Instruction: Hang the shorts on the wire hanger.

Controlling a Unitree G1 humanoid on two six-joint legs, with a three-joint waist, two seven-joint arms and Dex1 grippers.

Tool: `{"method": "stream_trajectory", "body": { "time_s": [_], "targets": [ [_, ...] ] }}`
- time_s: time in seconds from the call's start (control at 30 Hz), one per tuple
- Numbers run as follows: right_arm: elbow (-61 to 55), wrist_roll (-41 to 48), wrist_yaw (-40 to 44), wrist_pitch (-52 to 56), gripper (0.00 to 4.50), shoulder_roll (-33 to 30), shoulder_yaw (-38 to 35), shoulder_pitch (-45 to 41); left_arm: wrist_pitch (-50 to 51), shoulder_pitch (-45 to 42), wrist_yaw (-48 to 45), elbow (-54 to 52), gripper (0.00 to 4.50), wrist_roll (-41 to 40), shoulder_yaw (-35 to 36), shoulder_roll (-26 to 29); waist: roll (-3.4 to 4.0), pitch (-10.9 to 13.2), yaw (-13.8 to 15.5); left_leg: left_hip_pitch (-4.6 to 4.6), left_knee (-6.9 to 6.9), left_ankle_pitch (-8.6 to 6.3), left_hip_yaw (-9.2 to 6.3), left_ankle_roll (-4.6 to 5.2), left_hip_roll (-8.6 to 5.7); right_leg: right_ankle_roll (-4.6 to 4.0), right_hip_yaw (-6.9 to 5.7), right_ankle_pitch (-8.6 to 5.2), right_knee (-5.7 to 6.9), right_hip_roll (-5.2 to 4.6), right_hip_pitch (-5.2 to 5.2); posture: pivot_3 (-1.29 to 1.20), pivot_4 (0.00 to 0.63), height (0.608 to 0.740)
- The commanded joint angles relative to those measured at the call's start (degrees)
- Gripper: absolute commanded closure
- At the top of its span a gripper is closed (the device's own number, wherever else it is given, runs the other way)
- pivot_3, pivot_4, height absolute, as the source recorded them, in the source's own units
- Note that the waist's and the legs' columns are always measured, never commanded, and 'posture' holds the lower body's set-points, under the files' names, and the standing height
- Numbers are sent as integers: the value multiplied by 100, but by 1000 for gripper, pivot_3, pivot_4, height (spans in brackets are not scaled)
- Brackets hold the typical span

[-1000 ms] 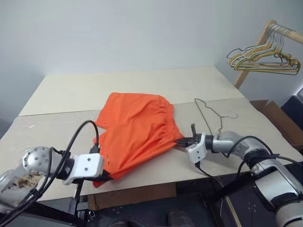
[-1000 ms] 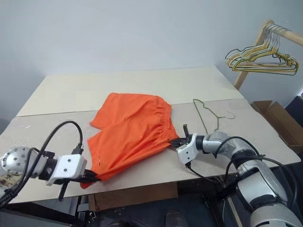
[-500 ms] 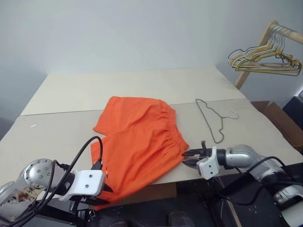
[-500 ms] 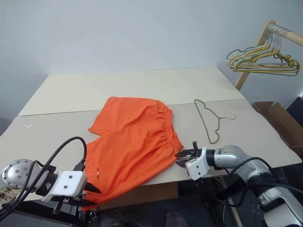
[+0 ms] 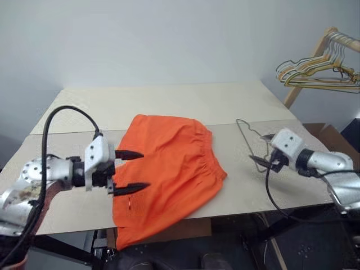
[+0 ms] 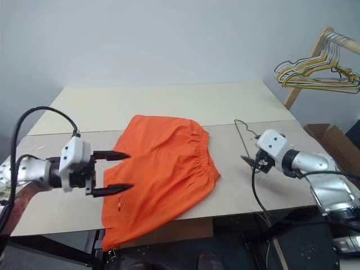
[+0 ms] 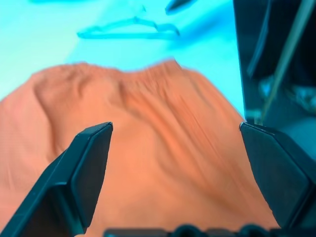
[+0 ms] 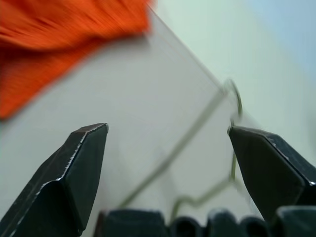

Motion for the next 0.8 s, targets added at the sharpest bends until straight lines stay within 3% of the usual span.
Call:
{"method": "stream_trajectory", "body": {
  "time_s": [0.03,0.2,0.43,0.6,0.8],
  "targets": [
    [567,-450,-732,1398,0,357,-19,-653,270,-394,237,37,15,-218,-53,-186,3,-2,-42,-10,0,0,0,-1,-1,0,0,0,0,0,-9,-154,0,740],
    [1588,-762,-948,2209,0,821,-19,-1325,456,-568,302,55,15,-382,-25,-344,10,-6,-164,-65,1,14,-5,-22,-3,0,-5,1,-1,3,-60,-152,0,740],
    [2702,-1004,-606,2350,0,1136,158,-1791,434,-519,250,35,15,-329,-25,-316,11,-8,-289,-66,9,12,-15,-18,-3,3,-5,2,-3,2,-56,-144,0,740],
    [3224,-1074,-444,2318,1523,1283,175,-1993,417,-537,176,51,0,-306,-44,-280,6,-16,-346,-63,10,12,-26,-17,-2,4,-11,2,-1,4,-49,-143,0,740],
    [3339,-985,-456,2560,3706,1317,-48,-2053,411,-577,46,113,0,-276,-60,-232,-5,-34,-330,-64,14,12,-33,-17,-2,6,-13,3,-2,3,-47,-150,0,740]
  ]
}}
